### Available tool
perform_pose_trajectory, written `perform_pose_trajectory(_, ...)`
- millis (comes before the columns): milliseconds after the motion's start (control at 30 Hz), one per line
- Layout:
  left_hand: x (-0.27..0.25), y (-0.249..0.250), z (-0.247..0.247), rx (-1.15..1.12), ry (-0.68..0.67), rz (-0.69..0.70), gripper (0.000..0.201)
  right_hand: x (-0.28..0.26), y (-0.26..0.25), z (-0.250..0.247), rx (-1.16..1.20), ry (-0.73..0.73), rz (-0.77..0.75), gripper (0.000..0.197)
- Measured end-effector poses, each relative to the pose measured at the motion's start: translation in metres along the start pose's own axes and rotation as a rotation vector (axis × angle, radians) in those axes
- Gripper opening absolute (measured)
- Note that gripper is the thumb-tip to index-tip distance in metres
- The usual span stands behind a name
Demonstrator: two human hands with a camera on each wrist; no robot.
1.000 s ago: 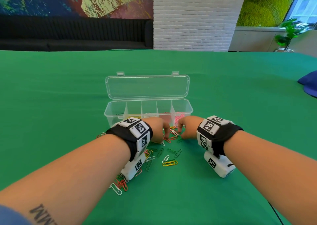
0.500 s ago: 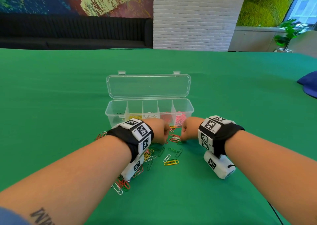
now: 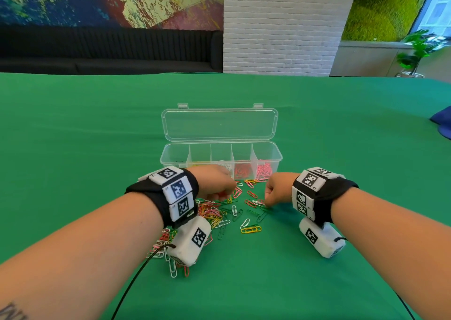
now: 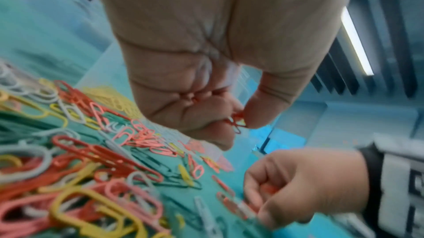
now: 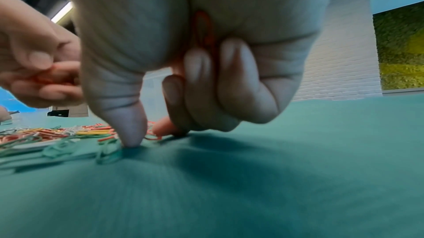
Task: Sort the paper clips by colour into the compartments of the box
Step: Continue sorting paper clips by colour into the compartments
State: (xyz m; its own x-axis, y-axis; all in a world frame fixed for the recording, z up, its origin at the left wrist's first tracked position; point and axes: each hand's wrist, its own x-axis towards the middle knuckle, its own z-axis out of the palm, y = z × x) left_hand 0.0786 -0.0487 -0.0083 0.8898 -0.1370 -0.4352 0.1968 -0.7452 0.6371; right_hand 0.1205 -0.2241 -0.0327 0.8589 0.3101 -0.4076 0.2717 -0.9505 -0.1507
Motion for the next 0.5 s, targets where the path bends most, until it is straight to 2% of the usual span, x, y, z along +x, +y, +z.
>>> perform_pose_trajectory(67,-0.004,-0.002,-0.006,-0.183,-0.007,-0.014,0.022,-0.002,-0.001,0.002,-0.018,0.006,0.012,0.021)
perform_pose_trajectory(233,-0.009,-0.002,-0.008,-0.331,0.022,-0.051,0.022,-0.012,-0.003,0.000,0.012,0.032,0.027,0.029)
perform_pose_trajectory(333,-0.011,-0.002,-0.005,-0.330,-0.005,-0.059,0.031,-0.019,-0.003,-0.006,0.149,0.074,0.049,0.028)
perform_pose_trajectory(500,-0.010,0.002,0.001,-0.218,-0.027,-0.117,0.023,-0.022,0.003,-0.009,0.498,0.113,0.075,0.033)
